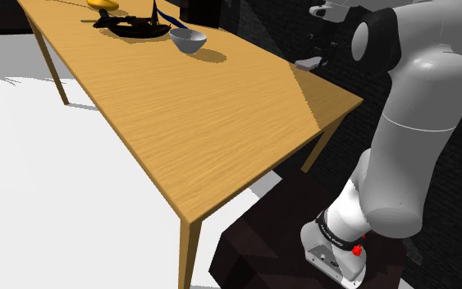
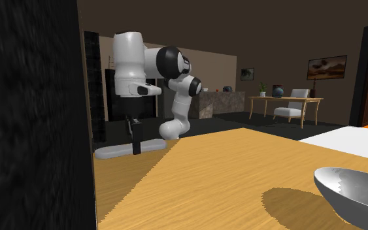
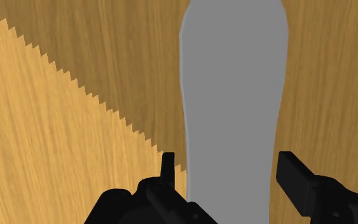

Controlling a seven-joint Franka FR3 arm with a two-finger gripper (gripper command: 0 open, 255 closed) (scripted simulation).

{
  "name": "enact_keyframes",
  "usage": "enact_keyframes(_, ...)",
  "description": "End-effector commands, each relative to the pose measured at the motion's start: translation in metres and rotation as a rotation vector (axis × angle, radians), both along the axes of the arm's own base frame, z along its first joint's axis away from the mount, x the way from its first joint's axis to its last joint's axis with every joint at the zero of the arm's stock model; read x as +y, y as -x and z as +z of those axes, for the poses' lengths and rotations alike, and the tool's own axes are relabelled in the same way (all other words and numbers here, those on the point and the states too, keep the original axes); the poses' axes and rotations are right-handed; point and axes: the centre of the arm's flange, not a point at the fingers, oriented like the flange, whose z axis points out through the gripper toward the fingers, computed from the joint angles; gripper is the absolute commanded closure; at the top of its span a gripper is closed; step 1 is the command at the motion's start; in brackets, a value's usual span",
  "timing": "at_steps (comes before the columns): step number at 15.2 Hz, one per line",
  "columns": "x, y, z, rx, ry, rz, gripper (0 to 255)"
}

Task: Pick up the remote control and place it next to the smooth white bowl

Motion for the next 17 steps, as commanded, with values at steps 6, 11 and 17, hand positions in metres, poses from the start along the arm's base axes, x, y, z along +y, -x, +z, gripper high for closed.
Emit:
enact_keyframes(6, 0.001, 0.001, 0.037, 0.0, 0.0, 0.0, 255)
enact_keyframes(11, 0.001, 0.001, 0.063, 0.0, 0.0, 0.0, 255)
enact_keyframes(17, 0.035, -0.02, 0.076, 0.0, 0.0, 0.0, 255)
